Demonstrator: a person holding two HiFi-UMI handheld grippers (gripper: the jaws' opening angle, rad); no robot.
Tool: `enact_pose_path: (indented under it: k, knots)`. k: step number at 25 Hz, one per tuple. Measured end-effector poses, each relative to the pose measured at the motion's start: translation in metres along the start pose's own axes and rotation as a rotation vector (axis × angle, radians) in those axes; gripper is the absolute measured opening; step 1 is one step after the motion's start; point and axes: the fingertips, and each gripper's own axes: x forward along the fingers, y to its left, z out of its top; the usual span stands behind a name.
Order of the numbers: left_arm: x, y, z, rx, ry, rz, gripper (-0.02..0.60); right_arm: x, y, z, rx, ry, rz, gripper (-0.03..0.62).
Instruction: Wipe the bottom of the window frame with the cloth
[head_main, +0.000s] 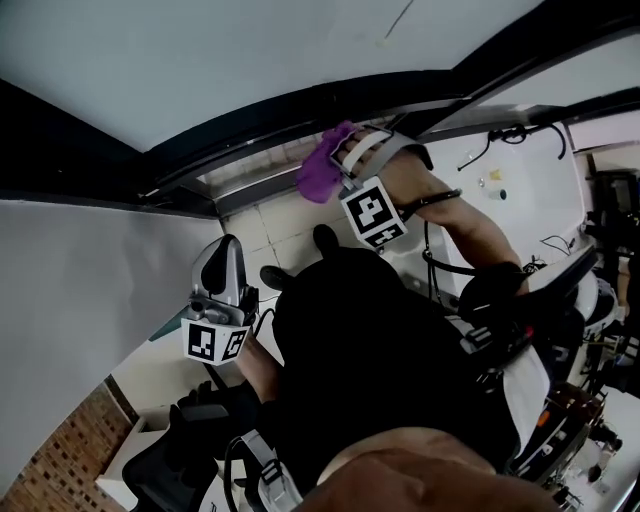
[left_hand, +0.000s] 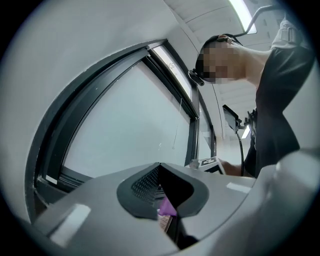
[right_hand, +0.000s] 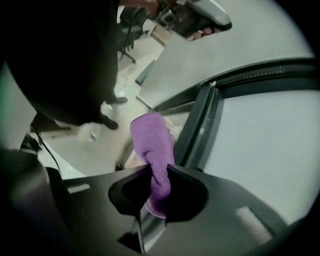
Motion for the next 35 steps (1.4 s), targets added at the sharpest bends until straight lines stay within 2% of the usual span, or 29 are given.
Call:
enact_pose_path:
  k: [1, 2, 3, 4, 6, 7, 8, 9, 10, 11, 12, 13, 14, 16, 18, 19, 21, 25, 29, 31, 33, 35]
  knots:
    - [0.002, 0.001, -0.001, -0.002, 0.004, -0.002, -0.009, -0.002, 0.024, 0.014, 0.092, -0.111, 0.088, 0.063]
    - [0.003, 0.000, -0.002, -0.005, 0.007, -0.002, -0.009, -0.001, 0.045, 0.027, 0.252, -0.256, 0.172, 0.063]
    - [0.004, -0.001, -0.004, -0.009, 0.011, -0.002, -0.009, 0.005, 0.060, 0.037, 0.491, -0.430, 0.247, 0.063]
    - [0.004, -0.002, -0.006, -0.015, 0.015, -0.001, -0.008, 0.015, 0.069, 0.041, 0.802, -0.626, 0.316, 0.063]
    - [0.009, -0.004, -0.010, -0.026, 0.033, -0.003, -0.009, 0.038, 0.070, 0.034, 1.508, -1.043, 0.441, 0.063]
    - [0.012, -0.005, -0.010, -0.027, 0.045, -0.007, -0.009, 0.045, 0.064, 0.025, 1.829, -1.246, 0.477, 0.063]
    - [0.015, -0.006, -0.009, -0.023, 0.055, -0.013, -0.009, 0.047, 0.053, 0.012, 2.079, -1.436, 0.470, 0.064]
    - [0.019, -0.007, -0.007, -0.016, 0.063, -0.019, -0.009, 0.042, 0.039, -0.003, 2.232, -1.596, 0.391, 0.063]
    - [0.022, -0.009, -0.004, -0.008, 0.068, -0.026, -0.009, 0.033, 0.023, -0.020, 2.297, -1.696, 0.234, 0.064]
    - [0.027, -0.011, -0.001, 0.000, 0.073, -0.032, -0.009, 0.027, 0.009, -0.039, 2.303, -1.711, 0.032, 0.064]
    - [0.032, -0.014, 0.000, 0.006, 0.079, -0.037, -0.009, 0.025, -0.003, -0.057, 2.272, -1.654, -0.173, 0.064]
    - [0.037, -0.017, 0.000, 0.011, 0.087, -0.042, -0.009, 0.028, -0.013, -0.071, 2.208, -1.557, -0.355, 0.064]
    - [0.041, -0.020, -0.001, 0.013, 0.095, -0.047, -0.009, 0.032, -0.024, -0.081, 2.122, -1.448, -0.501, 0.064]
    - [0.044, -0.026, -0.005, 0.014, 0.109, -0.052, -0.009, 0.037, -0.052, -0.089, 1.935, -1.228, -0.687, 0.064]
    - [0.043, -0.034, -0.006, 0.018, 0.117, -0.051, -0.009, 0.038, -0.074, -0.088, 1.776, -1.057, -0.790, 0.064]
    - [0.041, -0.037, -0.005, 0.021, 0.119, -0.049, -0.009, 0.037, -0.077, -0.086, 1.714, -1.008, -0.827, 0.064]
    - [0.039, -0.039, -0.002, 0.028, 0.121, -0.045, -0.009, 0.032, -0.076, -0.080, 1.621, -0.980, -0.871, 0.064]
    - [0.039, -0.035, -0.003, 0.029, 0.132, -0.046, -0.009, 0.019, -0.071, -0.068, 1.512, -1.007, -0.862, 0.064]
    - [0.048, -0.037, -0.009, 0.022, 0.146, -0.076, -0.009, -0.003, -0.043, -0.041, 1.503, -1.121, -0.769, 0.064]
    - [0.056, -0.042, -0.012, 0.020, 0.153, -0.096, -0.009, -0.027, -0.023, -0.029, 1.510, -1.224, -0.718, 0.064]
    - [0.063, -0.045, -0.014, 0.019, 0.159, -0.111, -0.009, -0.064, -0.008, -0.023, 1.512, -1.346, -0.695, 0.064]
    - [0.067, -0.046, -0.015, 0.016, 0.156, -0.116, -0.009, -0.089, -0.001, -0.031, 1.528, -1.365, -0.698, 0.064]
